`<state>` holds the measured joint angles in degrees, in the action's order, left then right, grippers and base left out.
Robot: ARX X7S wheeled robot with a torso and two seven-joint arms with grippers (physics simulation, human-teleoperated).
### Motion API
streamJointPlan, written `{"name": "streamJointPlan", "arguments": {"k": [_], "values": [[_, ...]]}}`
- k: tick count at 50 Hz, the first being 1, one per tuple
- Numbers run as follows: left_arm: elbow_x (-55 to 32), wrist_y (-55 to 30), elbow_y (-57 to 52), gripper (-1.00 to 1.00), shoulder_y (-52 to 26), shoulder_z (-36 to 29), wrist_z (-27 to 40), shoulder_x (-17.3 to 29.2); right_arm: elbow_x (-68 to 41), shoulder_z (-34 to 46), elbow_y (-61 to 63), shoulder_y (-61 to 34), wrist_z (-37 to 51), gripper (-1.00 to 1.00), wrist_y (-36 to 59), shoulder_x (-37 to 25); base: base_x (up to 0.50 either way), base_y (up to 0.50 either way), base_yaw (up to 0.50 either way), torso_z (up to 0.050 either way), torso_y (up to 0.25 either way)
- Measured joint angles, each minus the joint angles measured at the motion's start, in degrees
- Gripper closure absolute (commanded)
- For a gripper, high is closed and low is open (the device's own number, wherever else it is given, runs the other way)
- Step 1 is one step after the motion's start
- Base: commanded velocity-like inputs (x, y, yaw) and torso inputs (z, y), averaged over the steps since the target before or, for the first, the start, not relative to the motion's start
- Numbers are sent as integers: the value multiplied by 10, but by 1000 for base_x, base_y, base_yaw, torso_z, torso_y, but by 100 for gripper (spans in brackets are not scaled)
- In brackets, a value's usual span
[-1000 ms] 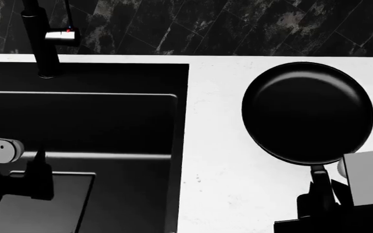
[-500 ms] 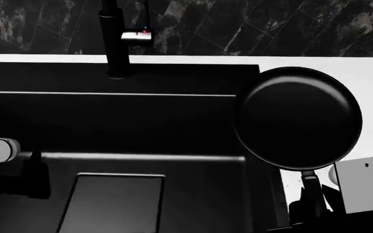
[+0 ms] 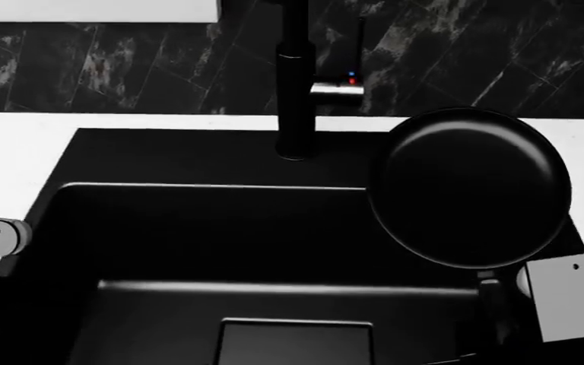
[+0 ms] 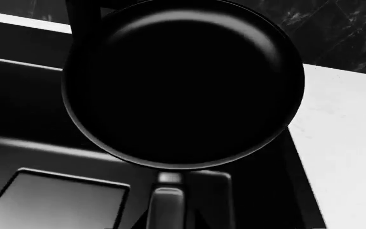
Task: Pick the pan and sponge and place them into the sink. Then turn on the water.
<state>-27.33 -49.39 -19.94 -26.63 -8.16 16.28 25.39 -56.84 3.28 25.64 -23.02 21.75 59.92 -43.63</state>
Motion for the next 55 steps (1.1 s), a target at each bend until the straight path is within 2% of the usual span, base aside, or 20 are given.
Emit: {"name": "streamJointPlan", "arguments": {"k": [12, 19, 29, 39, 55], "values": [[0, 1, 1, -100, -1, -1, 1, 1, -1, 13, -2, -1, -16, 100, -6, -1, 138, 173, 0, 1, 3], [-1, 0, -2, -100, -2, -4, 2, 0, 24, 47, -9, -15, -63, 100, -19, -15, 0, 0, 0, 0, 1], [-5, -6, -8, -100, -4, -4, 4, 2, 106, 152, -54, -75, -223, 100, -89, -29, 0, 0, 0, 1, 2], [-6, -5, -10, -100, 0, -2, 6, 3, 168, 246, -123, -124, -376, 100, -163, -15, 0, 0, 0, 0, 1], [-8, -3, -8, -100, 4, 0, 8, 6, 250, 348, -253, -163, -535, 100, -252, 30, 0, 0, 0, 1, 1]]}}
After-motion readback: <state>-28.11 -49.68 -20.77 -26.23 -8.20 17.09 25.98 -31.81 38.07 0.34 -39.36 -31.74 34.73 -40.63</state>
